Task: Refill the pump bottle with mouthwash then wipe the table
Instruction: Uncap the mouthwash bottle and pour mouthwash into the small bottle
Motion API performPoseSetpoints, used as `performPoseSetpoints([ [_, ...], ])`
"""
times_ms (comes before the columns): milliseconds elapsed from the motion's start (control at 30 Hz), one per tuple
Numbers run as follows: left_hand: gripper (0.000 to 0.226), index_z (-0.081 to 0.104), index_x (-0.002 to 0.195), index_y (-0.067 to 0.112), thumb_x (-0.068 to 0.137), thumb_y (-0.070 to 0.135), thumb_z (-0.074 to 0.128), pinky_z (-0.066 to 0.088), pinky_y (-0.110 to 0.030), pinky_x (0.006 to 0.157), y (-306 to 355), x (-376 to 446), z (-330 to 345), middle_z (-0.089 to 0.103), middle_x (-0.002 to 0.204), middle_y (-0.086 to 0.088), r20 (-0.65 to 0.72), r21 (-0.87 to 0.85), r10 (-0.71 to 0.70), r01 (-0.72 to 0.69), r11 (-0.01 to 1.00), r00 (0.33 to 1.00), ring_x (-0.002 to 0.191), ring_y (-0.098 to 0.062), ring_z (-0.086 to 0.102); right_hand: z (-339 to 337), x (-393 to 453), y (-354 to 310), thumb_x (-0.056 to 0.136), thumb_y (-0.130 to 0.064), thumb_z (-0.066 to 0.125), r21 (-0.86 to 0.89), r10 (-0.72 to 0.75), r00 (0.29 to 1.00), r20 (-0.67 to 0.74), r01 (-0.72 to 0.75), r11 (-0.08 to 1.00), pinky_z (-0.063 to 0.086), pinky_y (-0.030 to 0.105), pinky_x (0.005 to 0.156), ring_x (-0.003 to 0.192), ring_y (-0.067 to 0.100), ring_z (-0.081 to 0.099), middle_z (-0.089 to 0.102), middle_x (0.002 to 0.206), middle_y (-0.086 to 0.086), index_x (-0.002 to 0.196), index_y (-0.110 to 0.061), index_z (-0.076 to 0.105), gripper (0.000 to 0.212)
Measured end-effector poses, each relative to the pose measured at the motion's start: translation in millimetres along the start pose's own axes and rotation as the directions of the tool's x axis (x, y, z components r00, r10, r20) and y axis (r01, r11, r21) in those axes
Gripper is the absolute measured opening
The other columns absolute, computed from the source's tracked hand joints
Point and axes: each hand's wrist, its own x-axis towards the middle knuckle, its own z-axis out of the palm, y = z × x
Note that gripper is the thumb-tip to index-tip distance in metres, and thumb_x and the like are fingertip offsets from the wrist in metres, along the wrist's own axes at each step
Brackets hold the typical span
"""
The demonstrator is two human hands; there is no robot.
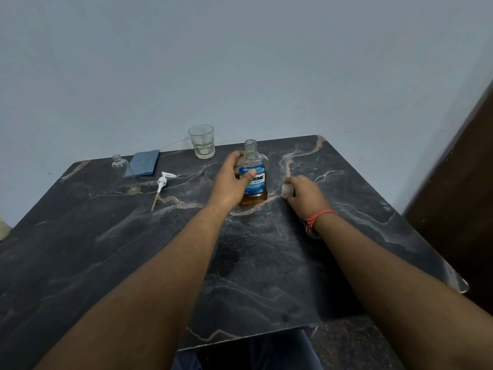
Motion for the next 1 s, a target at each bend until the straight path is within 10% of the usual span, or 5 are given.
performPoseSetpoints([
  [333,0.067,0.034,0.154,0.029,0.097,0.009,0.064,0.050,-0.015,0.083,-11,-7,-10,0.049,0.150,-0.002,0.035,-0.010,-0.030,0.031,0.999,0.999,0.132,-0.013,0.050,0,-1,0,0.087,-0.009,0.061,0.010,0.013,1.000,0.011,-0.013,1.000,0.045,0.042,0.097,0.111,0.030,0.055,0.059,0.121,0.011,0.122,-0.012,0.058,0.036],
  [500,0.072,0.027,0.158,0.025,0.097,0.010,0.063,0.044,-0.039,0.112,-17,-15,-17,0.047,0.153,-0.005,0.050,0.020,-0.043,0.042,0.999,0.998,0.140,-0.018,0.045,1,-3,-1,0.087,-0.012,0.065,0.043,0.034,0.999,0.021,-0.035,0.998,0.044,0.041,0.101,0.115,0.029,0.053,0.055,0.127,0.011,0.128,-0.012,0.053,0.043],
  [700,0.070,0.023,0.158,0.034,0.100,0.031,0.061,0.035,-0.037,0.108,-36,-31,-39,0.041,0.159,0.004,0.027,0.260,0.006,-0.013,0.966,1.000,0.145,-0.018,0.038,0,-13,-2,0.087,-0.013,0.062,0.047,0.015,0.996,-0.087,-0.011,0.999,0.038,0.041,0.107,0.123,0.030,0.046,0.051,0.132,0.012,0.135,-0.009,0.048,0.050],
  [1000,0.073,0.015,0.160,0.032,0.099,0.063,0.040,0.002,-0.056,0.125,-69,-69,-108,0.025,0.167,0.001,0.033,0.777,0.087,-0.080,0.624,0.996,0.156,-0.022,0.013,8,-52,-44,0.087,-0.023,0.064,0.032,0.017,0.958,-0.286,-0.008,0.999,0.044,0.043,0.105,0.119,0.023,0.048,0.054,0.127,0.006,0.125,-0.014,0.051,0.041],
])
